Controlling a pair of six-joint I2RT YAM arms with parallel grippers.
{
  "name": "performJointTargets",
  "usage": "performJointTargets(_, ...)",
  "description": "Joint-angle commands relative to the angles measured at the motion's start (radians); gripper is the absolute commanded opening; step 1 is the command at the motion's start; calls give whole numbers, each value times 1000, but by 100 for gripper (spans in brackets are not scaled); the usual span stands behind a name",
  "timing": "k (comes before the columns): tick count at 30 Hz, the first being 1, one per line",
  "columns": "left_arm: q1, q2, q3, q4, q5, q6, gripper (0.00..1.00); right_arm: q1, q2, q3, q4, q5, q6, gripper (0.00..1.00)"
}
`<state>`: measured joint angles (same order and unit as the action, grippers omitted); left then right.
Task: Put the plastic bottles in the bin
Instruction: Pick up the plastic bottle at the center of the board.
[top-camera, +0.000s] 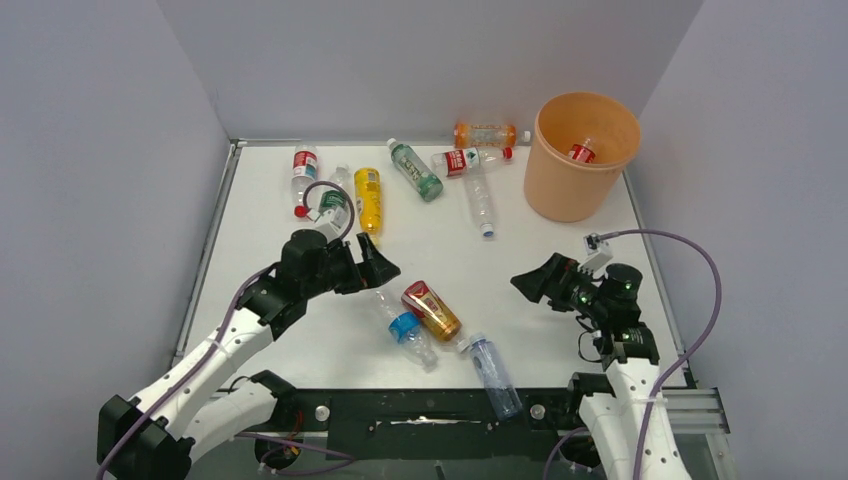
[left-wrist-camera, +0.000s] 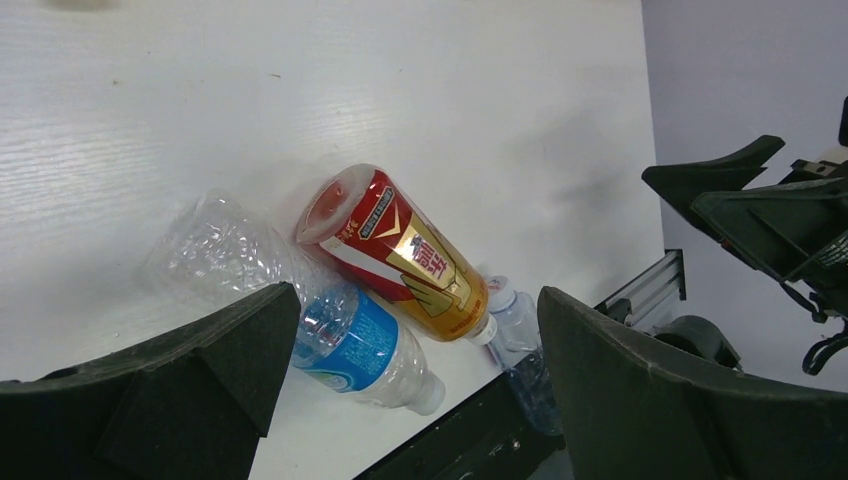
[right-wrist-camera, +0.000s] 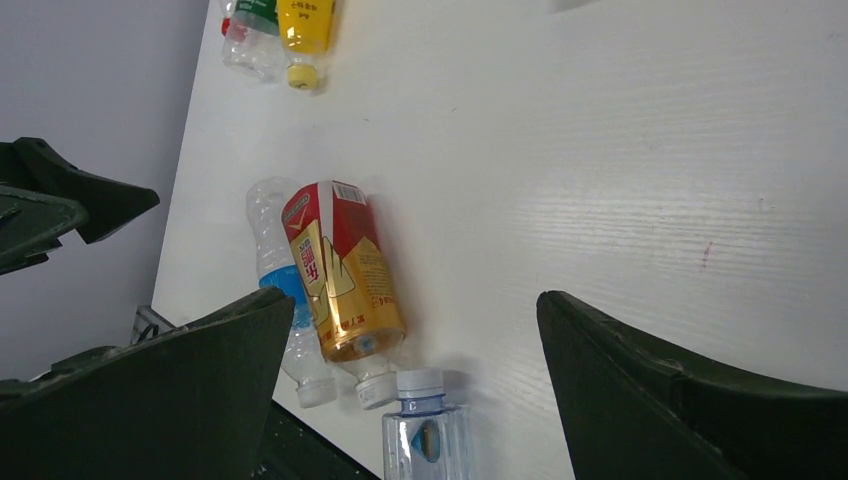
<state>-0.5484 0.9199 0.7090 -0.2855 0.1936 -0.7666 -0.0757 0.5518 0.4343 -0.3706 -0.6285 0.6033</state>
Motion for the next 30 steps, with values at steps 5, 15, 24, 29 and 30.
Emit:
performJointTargets(5, -5, 54, 16, 90, 6, 29, 91, 149, 202, 105, 163, 143, -10, 98)
performJointTargets(15, -10, 35, 79, -97, -96, 133, 91, 364, 475, 278, 157, 303, -61, 98)
performJointTargets(24, -10, -19, 153, -240, -128, 92, 91, 445, 652, 576, -127, 363, -158, 98)
performJointTargets(29, -10, 9, 168, -276, -162, 84, 91, 465, 677, 666, -217, 399, -236, 98)
performJointTargets(30, -10, 21, 175, -278, -151, 84, 91, 471, 690, 693, -247, 411, -243, 98)
